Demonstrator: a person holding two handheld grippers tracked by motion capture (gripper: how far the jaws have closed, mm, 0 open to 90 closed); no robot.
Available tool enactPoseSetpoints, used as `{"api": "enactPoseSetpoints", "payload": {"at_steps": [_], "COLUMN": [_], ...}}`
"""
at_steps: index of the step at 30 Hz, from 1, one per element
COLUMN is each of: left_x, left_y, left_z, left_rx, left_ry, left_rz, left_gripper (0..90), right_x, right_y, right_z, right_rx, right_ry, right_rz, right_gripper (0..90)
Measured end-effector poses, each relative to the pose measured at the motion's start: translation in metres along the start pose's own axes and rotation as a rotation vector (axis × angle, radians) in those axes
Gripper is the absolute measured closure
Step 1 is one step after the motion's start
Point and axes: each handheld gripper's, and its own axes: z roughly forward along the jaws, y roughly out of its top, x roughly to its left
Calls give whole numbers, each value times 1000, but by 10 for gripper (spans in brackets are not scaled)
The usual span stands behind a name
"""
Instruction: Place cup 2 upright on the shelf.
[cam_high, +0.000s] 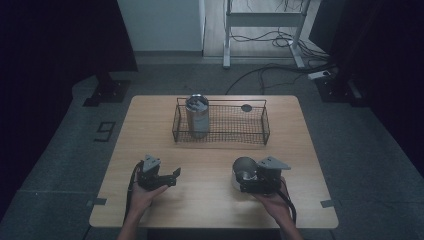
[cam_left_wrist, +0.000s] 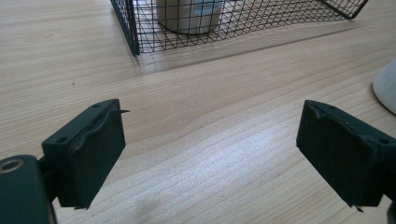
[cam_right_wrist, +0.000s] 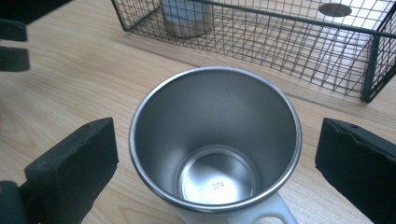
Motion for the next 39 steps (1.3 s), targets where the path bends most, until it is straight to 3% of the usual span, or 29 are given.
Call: {"api": "enactPoseSetpoints", "payload": {"at_steps": [23,25,39], "left_x": [1,1,1], "left_y": [-3,-3,-4], "left_z": [3,3,3], "left_rx": [17,15,13], "left_ry": [1,0,16], "left_rz": [-2,-3,-6], "left_gripper": [81,81,90], "right_x": [3,2,-2], "right_y": [-5,-6,-5], "right_z": [25,24,24], "right_rx": [86,83,78], "right_ry": [-39,-18,13], "right_rz": [-62,-75,-110], "right_gripper": [13,61,66]}}
